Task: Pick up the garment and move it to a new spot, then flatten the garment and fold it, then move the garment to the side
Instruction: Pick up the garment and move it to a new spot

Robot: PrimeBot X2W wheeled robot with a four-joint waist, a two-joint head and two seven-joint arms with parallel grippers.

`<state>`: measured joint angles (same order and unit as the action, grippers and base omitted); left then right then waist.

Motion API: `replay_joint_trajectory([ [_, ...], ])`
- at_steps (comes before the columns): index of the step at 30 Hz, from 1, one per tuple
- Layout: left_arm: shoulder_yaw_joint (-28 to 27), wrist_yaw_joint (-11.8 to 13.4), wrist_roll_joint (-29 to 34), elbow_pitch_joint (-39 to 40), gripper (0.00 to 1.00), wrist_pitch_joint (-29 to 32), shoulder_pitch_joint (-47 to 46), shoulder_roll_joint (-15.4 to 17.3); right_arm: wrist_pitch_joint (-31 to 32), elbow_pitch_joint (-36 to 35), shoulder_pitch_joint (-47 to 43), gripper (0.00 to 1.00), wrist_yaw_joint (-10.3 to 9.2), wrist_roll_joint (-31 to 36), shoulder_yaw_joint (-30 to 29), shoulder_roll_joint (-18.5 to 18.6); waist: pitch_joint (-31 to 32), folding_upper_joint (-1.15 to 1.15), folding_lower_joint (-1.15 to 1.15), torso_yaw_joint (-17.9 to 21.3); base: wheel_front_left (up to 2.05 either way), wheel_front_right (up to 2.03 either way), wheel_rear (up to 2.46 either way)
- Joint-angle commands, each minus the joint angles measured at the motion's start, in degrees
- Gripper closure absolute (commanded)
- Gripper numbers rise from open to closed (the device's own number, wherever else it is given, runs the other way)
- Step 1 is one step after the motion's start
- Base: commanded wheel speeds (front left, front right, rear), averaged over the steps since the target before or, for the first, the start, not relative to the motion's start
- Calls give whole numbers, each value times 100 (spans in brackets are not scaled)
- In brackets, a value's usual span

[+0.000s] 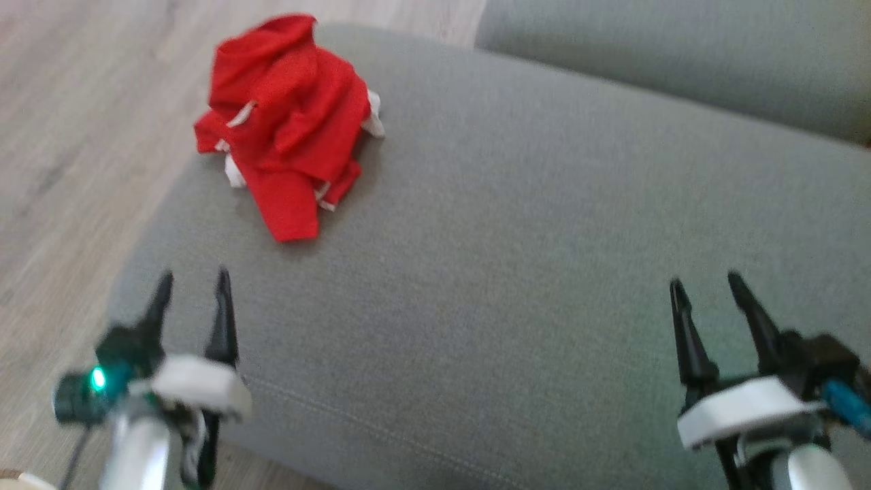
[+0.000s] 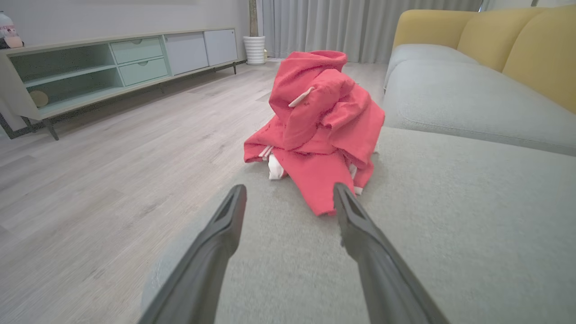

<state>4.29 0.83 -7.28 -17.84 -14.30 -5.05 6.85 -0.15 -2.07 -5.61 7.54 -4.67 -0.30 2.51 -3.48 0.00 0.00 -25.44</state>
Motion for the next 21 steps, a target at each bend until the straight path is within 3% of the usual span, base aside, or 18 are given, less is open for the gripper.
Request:
replay_joint_trajectory([
  [1,-280,28,-40,81,0,-70,-599,64,54,-297,423,0,-5,111,157,37,-464,0,0,141,0,0,0],
  [10,-672,-281,-354,-1264,0,-70,-2484,353,383,-691,1076,0,-5,523,179,37,-1775,0,0,543,0,0,0],
  [21,-889,-709,-640,-3680,0,-70,-4118,1017,376,-657,1468,0,-5,598,285,37,-2233,0,0,919,0,0,0],
])
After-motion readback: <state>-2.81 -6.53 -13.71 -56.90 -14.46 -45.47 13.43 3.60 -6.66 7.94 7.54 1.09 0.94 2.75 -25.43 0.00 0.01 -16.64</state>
